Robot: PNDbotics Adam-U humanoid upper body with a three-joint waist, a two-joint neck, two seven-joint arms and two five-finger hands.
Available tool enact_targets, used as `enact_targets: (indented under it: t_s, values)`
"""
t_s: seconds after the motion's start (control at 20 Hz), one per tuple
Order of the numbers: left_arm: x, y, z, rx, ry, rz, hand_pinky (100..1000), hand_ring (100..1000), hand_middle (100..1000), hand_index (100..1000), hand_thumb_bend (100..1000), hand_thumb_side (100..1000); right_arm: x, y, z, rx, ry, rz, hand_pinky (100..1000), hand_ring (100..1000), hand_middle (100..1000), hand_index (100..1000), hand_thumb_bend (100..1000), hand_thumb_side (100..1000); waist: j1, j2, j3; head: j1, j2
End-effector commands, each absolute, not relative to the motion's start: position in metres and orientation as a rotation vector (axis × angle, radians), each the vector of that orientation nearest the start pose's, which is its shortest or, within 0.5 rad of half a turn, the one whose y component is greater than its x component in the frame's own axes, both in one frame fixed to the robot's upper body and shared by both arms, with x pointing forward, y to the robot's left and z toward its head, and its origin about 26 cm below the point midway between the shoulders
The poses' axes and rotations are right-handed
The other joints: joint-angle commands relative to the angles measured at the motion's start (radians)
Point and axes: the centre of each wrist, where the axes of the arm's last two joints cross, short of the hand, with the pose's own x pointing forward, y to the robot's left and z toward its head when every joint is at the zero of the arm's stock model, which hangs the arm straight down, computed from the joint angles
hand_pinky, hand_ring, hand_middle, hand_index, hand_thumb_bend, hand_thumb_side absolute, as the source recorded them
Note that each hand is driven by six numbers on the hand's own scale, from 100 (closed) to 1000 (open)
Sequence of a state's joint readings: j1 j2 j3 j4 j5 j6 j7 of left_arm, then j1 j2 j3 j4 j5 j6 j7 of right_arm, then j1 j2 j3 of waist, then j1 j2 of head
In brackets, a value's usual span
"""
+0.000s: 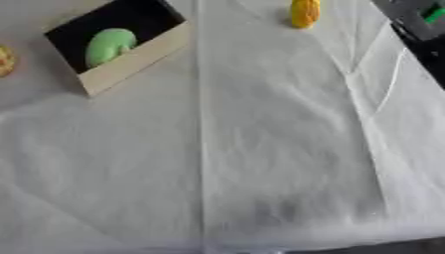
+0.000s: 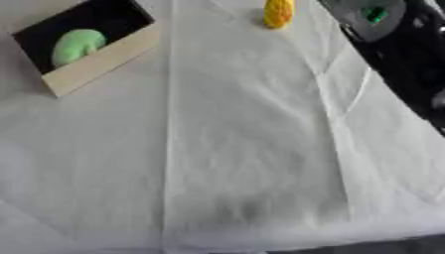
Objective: Pick up objects on the table and place them in the box.
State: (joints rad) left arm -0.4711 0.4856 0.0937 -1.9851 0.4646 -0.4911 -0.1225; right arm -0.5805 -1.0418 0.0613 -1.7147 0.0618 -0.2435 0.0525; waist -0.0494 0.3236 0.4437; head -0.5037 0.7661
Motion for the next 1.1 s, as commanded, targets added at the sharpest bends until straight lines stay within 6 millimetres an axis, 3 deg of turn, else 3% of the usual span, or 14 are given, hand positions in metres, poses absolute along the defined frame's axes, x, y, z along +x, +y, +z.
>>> enact_targets:
  t_s: [0.05,0.3,0.6,1.1]
  values:
    - [0.304,0.285,0.287,0.385,3.230,0.533,846,800,693,807,100,568,0.332,-0.367,0.346,1.182,3.071,-1.517,820,614,586,720,100,100,-0.018,-0.017,0.019,-0.028,0.004]
    - [0.305,0.276,0.298,0.447,3.177,0.562,846,800,692,807,100,569,0.342,-0.362,0.353,1.185,3.047,-1.504,816,616,586,721,100,100,-0.055,0.008,0.082,-0.070,-0.009]
    - [0.305,0.270,0.306,0.493,3.132,0.601,848,799,691,806,100,568,0.365,-0.366,0.344,1.313,3.013,-1.532,818,619,588,723,100,100,-0.094,0.034,0.143,-0.118,-0.028]
    - [0.306,0.264,0.309,0.551,3.115,0.623,851,800,689,806,100,569,0.394,-0.359,0.323,1.416,2.944,-1.606,811,632,601,733,100,100,-0.123,0.059,0.194,-0.162,-0.048]
